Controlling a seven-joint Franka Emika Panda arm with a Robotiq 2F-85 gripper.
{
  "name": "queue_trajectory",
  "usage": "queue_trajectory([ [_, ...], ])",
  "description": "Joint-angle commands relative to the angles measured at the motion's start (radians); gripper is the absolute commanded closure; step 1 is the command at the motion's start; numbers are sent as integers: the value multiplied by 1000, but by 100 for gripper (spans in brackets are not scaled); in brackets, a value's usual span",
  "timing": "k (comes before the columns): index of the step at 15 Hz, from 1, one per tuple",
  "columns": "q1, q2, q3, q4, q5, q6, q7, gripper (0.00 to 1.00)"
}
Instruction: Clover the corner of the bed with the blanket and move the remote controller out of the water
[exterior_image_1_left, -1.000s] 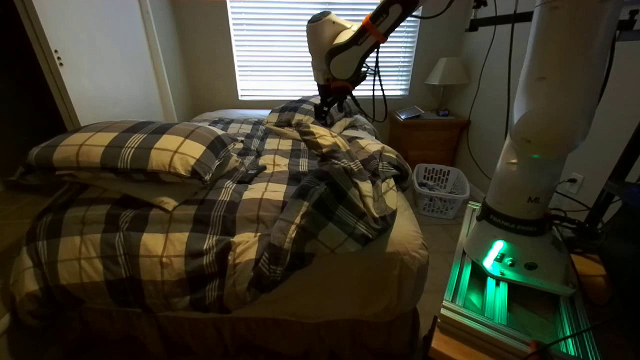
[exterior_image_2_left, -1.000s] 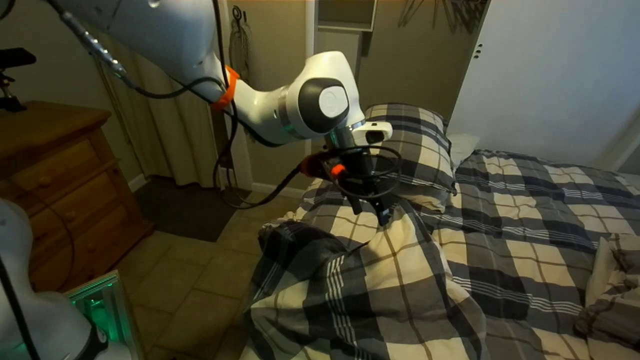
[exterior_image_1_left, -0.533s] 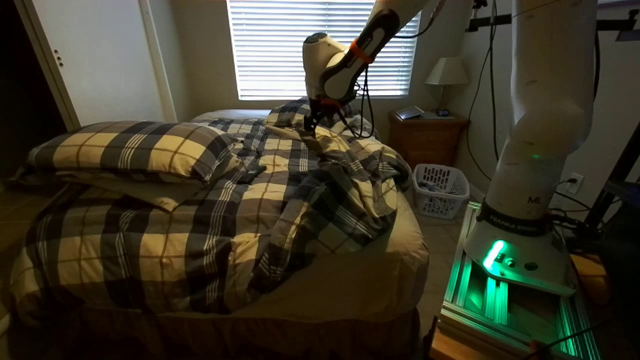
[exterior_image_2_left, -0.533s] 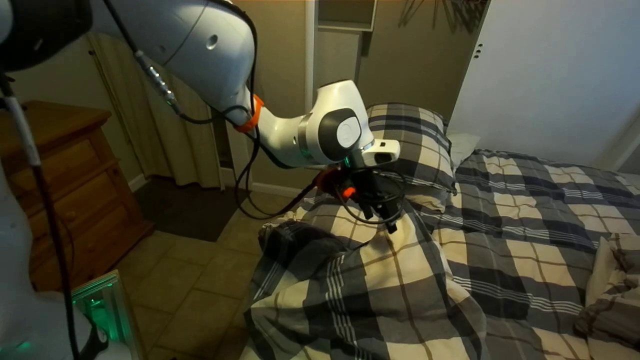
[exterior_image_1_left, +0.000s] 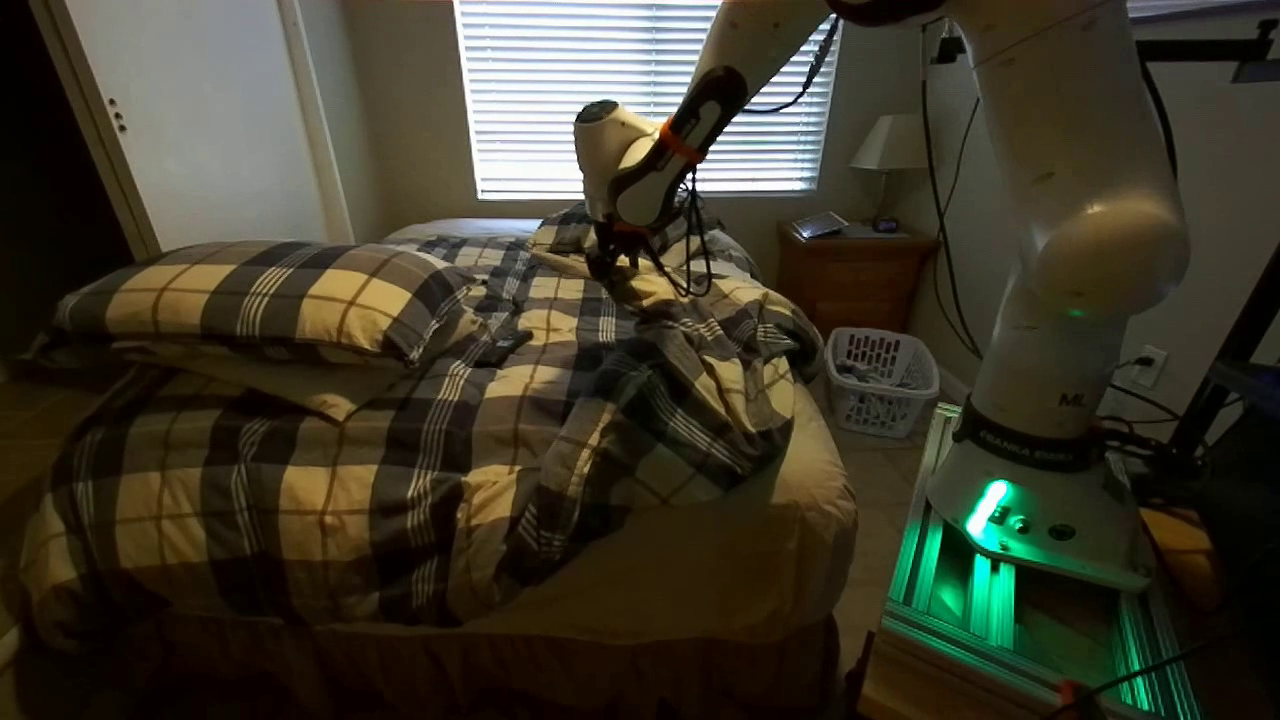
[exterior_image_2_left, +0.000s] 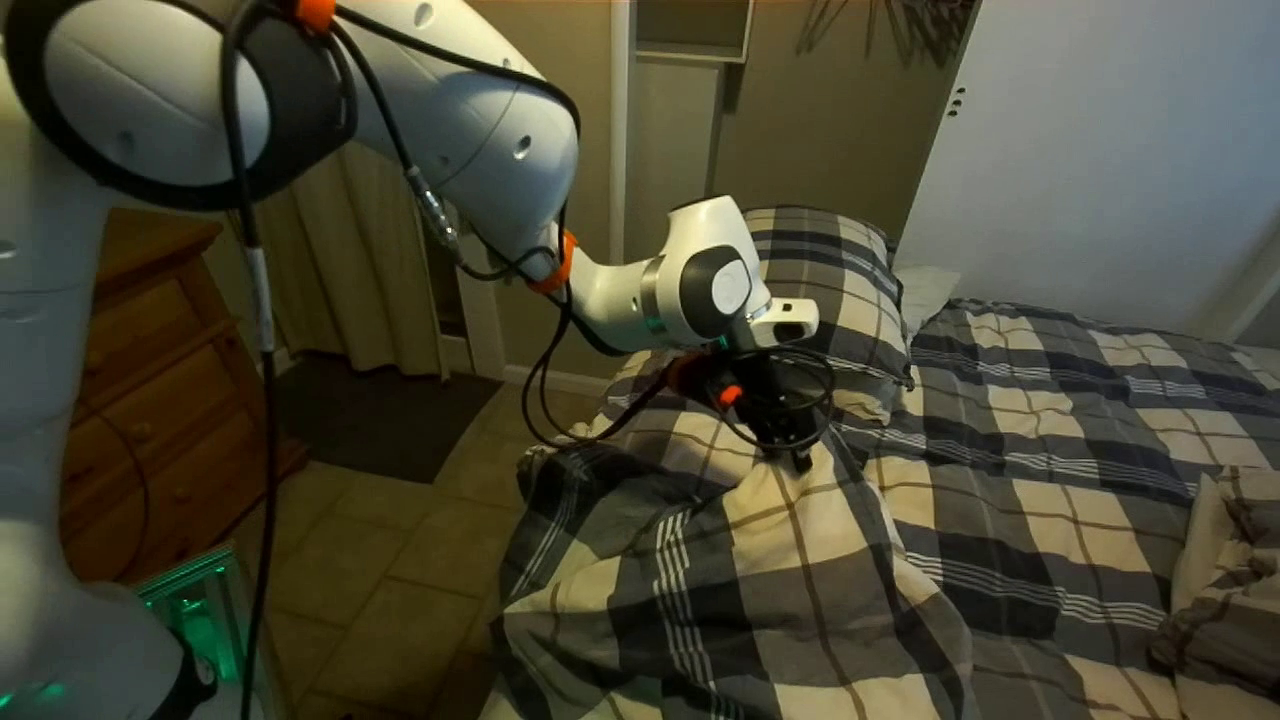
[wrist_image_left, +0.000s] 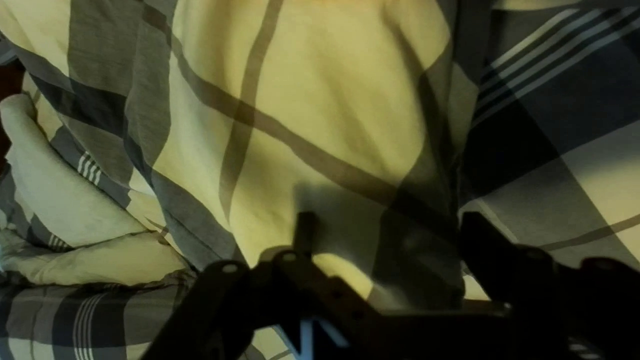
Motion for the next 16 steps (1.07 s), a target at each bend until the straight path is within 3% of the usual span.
queue_trajectory([
  [1,25,46,-32,43,35,-32,-18,55],
  [7,-13,-94,-25,-137,127,-89,-112,96],
  [9,-19,-165,-27,-221,155,-131,-162,100],
  [12,-45,-283,-17,-353,203,-194,-243,98],
  [16,-63,-439,-39,-508,125,-383,-237,98],
])
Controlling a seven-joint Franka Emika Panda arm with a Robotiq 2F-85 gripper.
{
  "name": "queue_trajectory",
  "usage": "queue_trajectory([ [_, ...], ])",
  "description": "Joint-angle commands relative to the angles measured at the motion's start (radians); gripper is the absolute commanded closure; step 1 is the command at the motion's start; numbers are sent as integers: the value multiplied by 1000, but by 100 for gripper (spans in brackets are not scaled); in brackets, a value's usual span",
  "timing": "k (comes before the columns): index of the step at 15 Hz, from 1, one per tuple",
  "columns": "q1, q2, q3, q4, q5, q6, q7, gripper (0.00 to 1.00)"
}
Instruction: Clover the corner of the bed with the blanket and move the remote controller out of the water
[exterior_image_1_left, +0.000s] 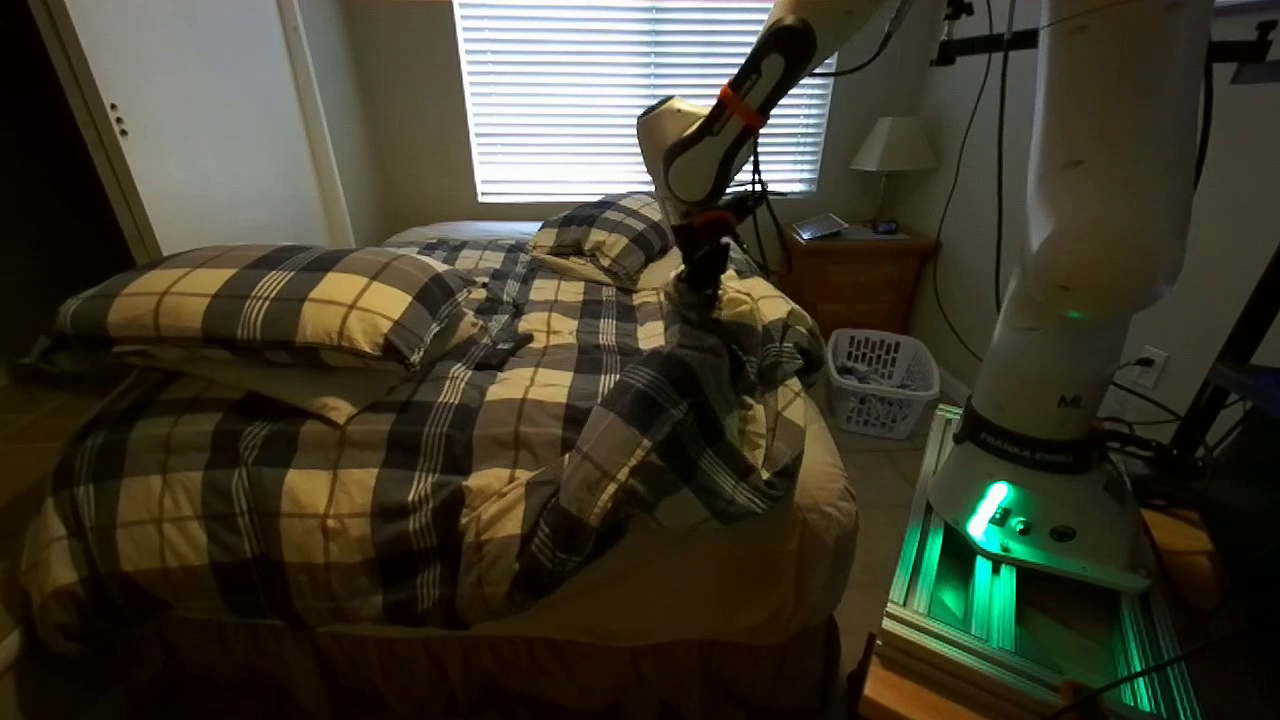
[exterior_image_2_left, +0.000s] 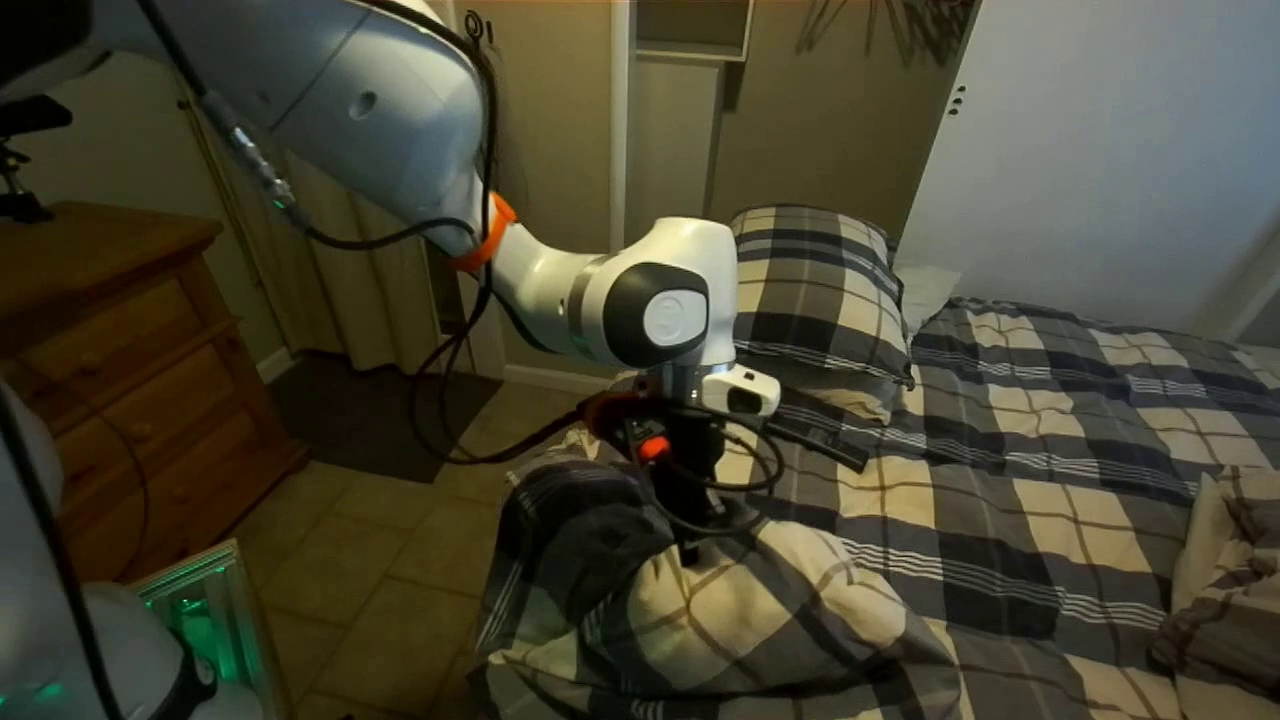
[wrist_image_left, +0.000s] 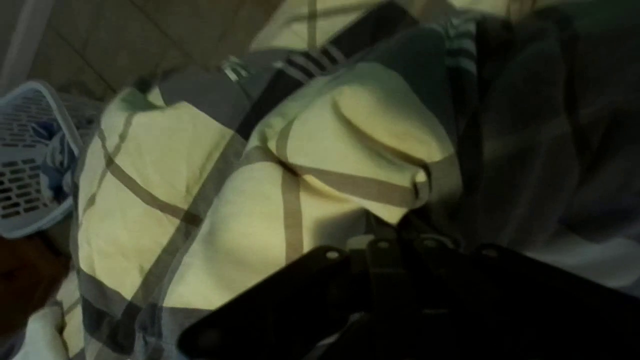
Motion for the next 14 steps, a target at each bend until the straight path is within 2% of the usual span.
queue_trajectory([
  [1,-38,-185,-10,-186,-59,-130,-12,97],
  [2,-51,-211,-12,-214,-92,-168,9,97],
  [5,-100,-269,-5,-297,-113,-246,-36,98],
  [9,-126,-341,3,-404,-55,-362,-216,98],
  [14,-141,-383,4,-482,-66,-620,-256,98],
])
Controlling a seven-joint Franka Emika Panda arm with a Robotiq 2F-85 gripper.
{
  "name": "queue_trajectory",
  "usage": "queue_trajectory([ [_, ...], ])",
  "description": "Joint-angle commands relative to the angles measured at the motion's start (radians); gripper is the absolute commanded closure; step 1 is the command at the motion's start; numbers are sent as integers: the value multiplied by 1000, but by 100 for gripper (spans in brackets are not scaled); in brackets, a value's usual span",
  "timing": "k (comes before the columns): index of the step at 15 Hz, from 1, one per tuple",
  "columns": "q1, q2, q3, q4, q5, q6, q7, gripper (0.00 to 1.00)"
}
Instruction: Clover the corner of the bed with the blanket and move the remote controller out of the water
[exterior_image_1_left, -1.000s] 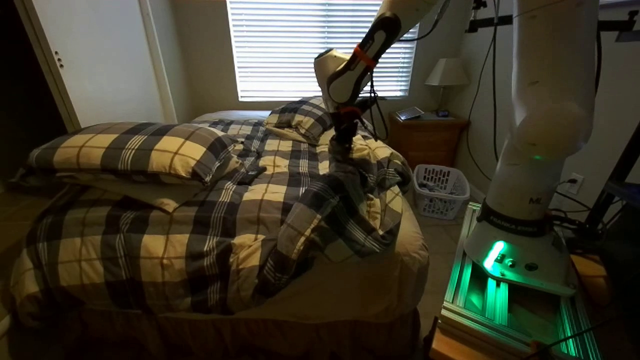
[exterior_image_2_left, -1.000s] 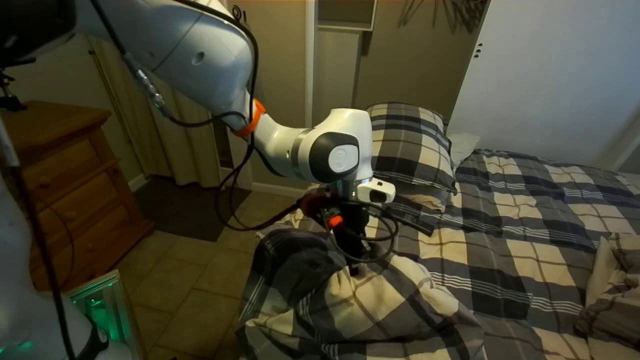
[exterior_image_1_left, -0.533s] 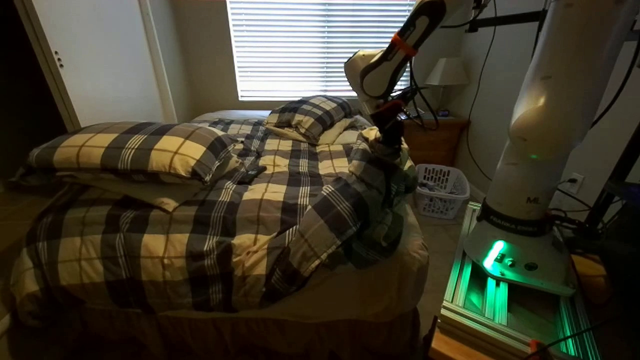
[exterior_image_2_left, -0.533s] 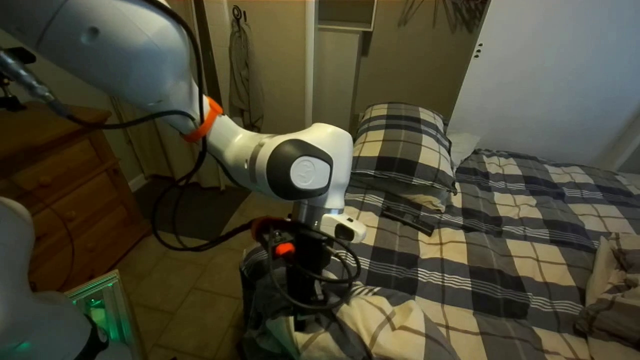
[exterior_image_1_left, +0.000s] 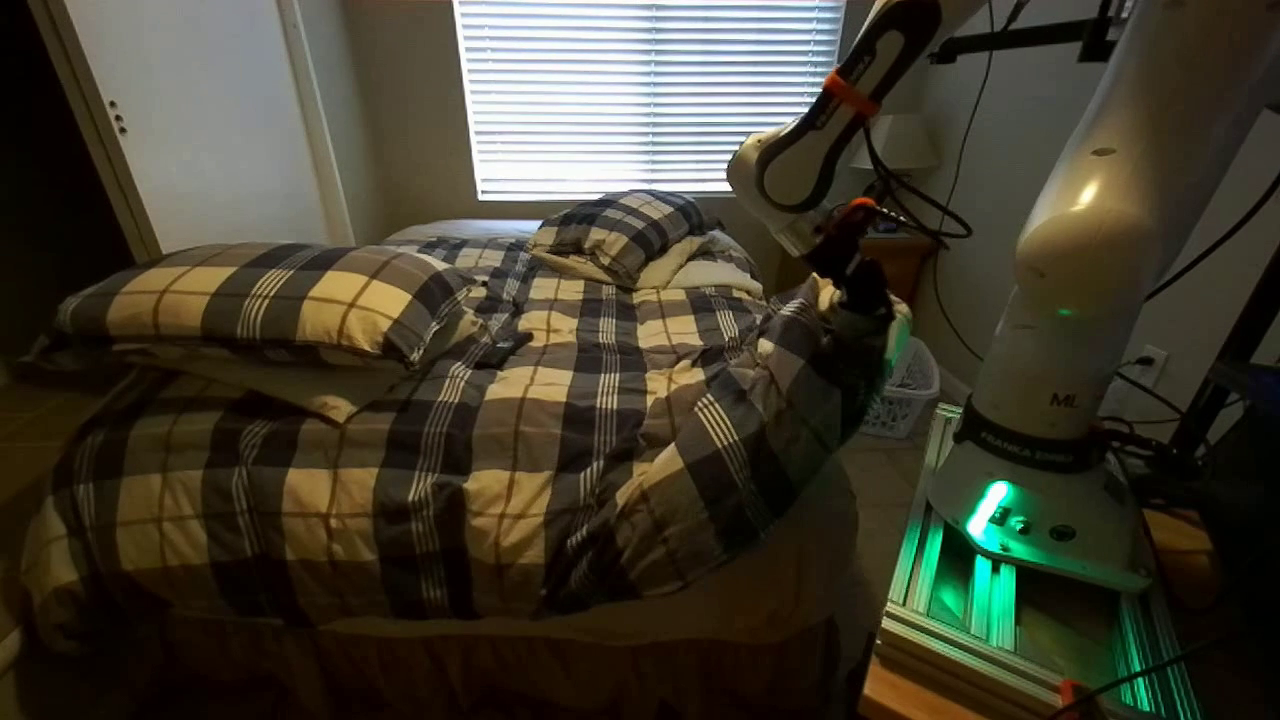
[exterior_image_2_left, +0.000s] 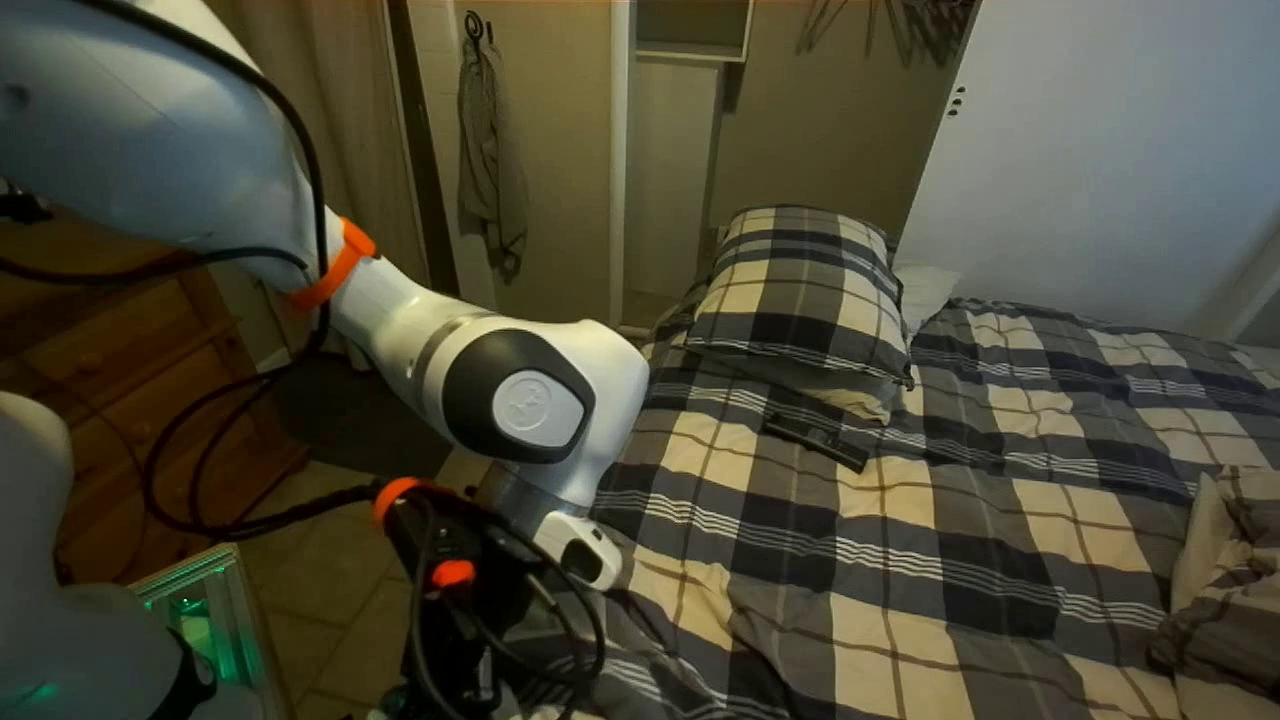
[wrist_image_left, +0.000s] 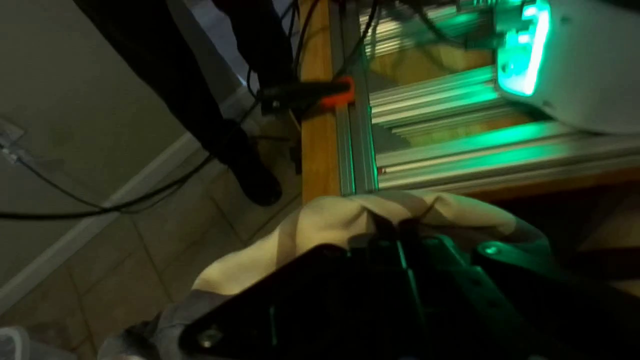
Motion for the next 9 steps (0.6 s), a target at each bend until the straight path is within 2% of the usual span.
queue_trajectory([
  [1,-26,-75,12,-75,1,-176,-40,98],
  [3,-34,-70,10,-81,2,-252,-4,96],
  [4,-39,-77,5,-78,13,-248,18,71],
  [5,-41,-84,6,-76,18,-251,21,71],
  [6,-44,-94,6,-79,9,-246,26,66],
  [9,-46,-122,10,-85,9,-265,16,45],
])
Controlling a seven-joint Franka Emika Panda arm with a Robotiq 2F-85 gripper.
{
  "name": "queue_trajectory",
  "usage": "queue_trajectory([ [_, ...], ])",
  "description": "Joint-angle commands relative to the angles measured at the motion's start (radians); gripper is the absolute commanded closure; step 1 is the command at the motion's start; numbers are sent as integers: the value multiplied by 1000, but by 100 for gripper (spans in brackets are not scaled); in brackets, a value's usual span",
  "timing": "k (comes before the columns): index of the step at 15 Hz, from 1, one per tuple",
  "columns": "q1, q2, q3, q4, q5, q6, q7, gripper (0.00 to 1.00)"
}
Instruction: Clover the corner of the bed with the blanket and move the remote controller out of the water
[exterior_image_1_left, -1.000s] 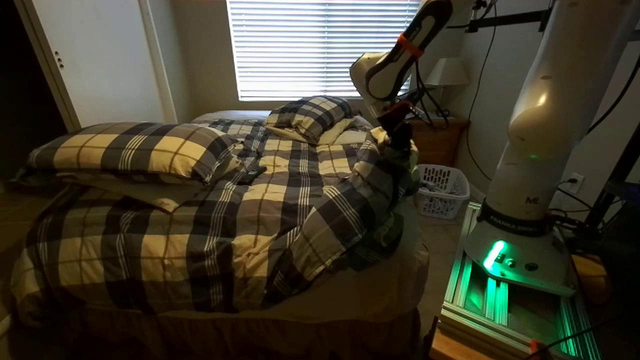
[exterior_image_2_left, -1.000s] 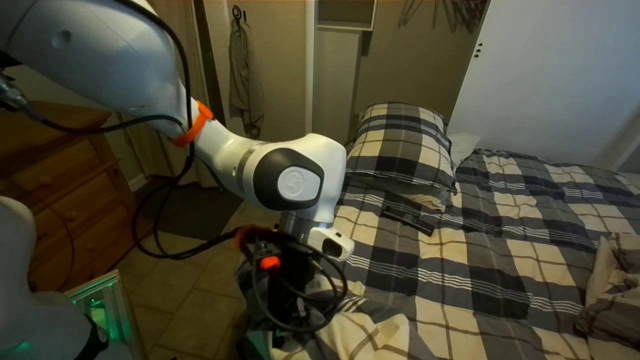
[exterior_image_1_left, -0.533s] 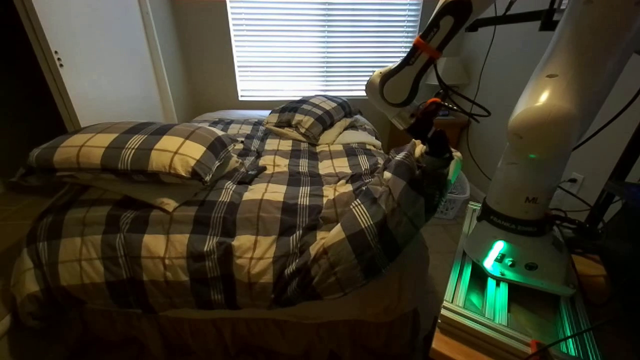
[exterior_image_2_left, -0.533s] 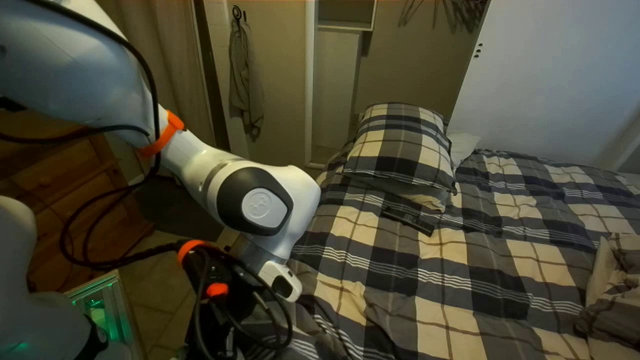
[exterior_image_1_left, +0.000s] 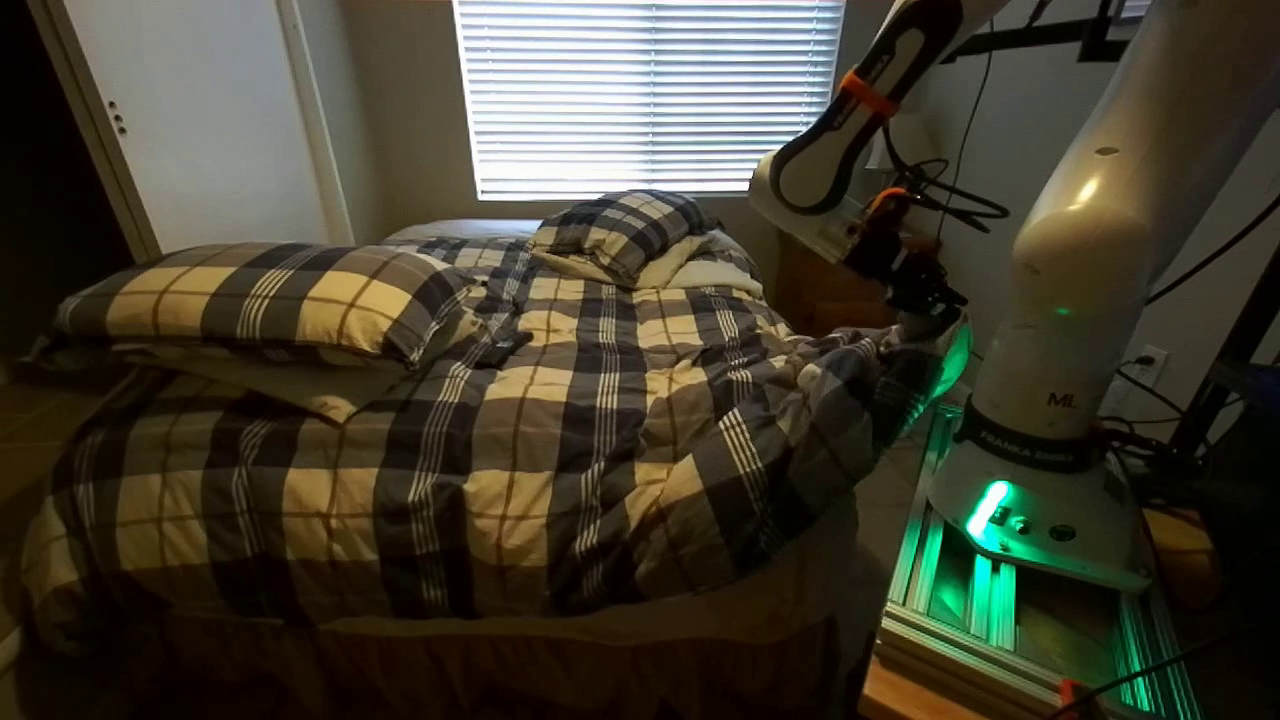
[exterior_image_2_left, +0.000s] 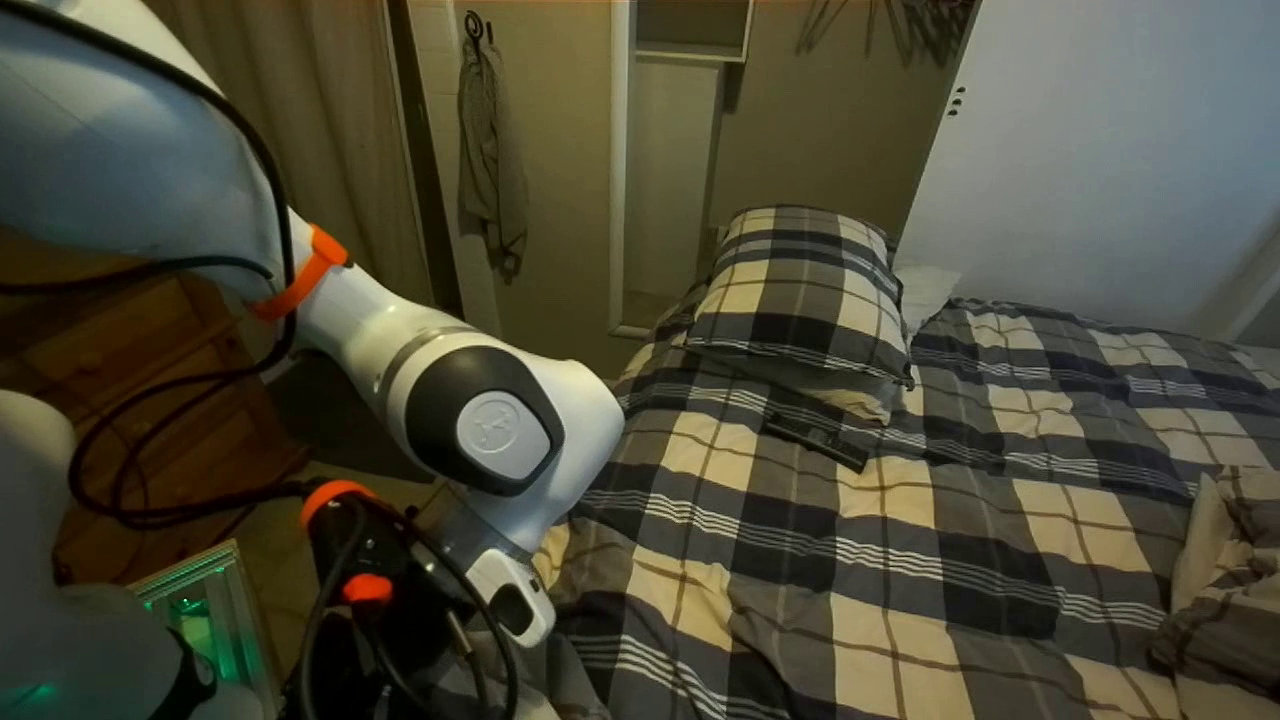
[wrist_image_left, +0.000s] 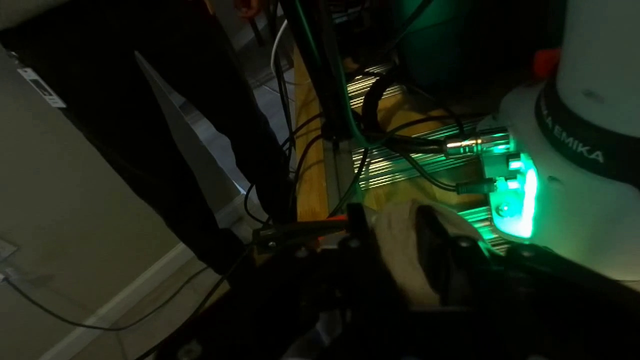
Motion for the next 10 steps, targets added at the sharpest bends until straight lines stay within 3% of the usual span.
queue_trajectory([
  [1,-13,-84,11,-21,6,-53,-6,38],
  [6,-17,-183,14,-32,-27,43,63,4],
  [10,-40,-177,-1,5,-51,207,114,0],
])
